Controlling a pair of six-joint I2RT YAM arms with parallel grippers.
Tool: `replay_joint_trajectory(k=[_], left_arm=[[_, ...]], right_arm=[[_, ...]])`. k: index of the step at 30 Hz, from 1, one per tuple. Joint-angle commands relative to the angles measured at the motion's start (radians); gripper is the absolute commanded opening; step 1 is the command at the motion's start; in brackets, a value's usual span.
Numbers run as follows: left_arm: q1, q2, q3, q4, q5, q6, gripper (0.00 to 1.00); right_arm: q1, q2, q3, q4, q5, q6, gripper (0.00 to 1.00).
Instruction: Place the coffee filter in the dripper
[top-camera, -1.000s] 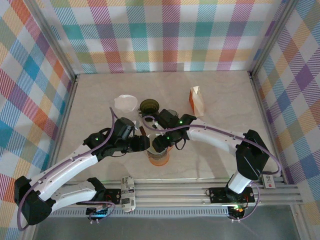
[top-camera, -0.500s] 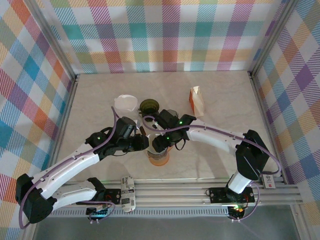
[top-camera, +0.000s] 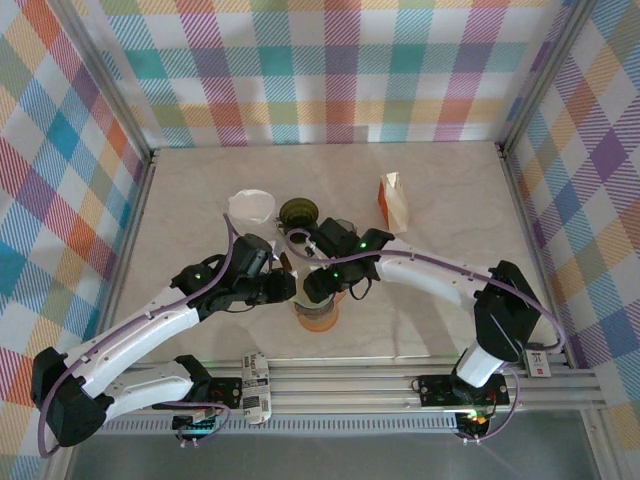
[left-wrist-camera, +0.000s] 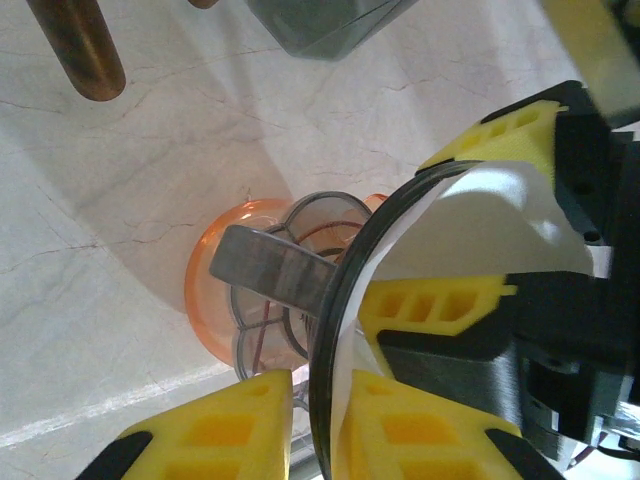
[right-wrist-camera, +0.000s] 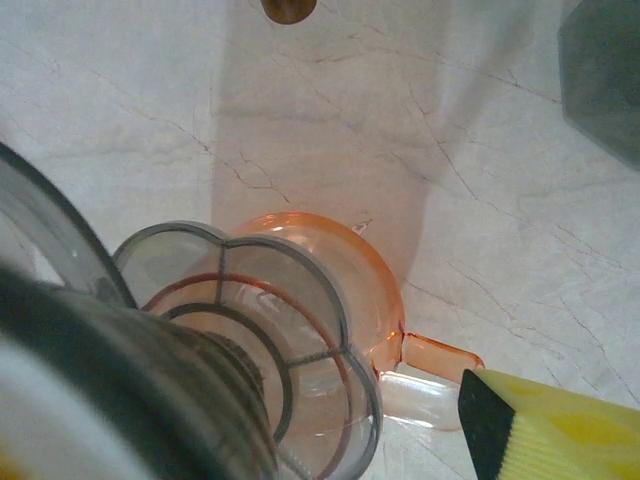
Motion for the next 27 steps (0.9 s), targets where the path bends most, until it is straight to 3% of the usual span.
replay_joint_trajectory(k=[1,27], left_arm=[[0.007,0.001,-0.011,-0.005,0.013,0.010,0.21],[0.007,0.010,-0.019,0.008,0.017,0.005,0.25]], right_arm=[[0.003,-0.060,-0.001,0.010,0.020,0.019,0.75],[0.001,0.041,-0.021,0.008,0.020,0.009,0.75]])
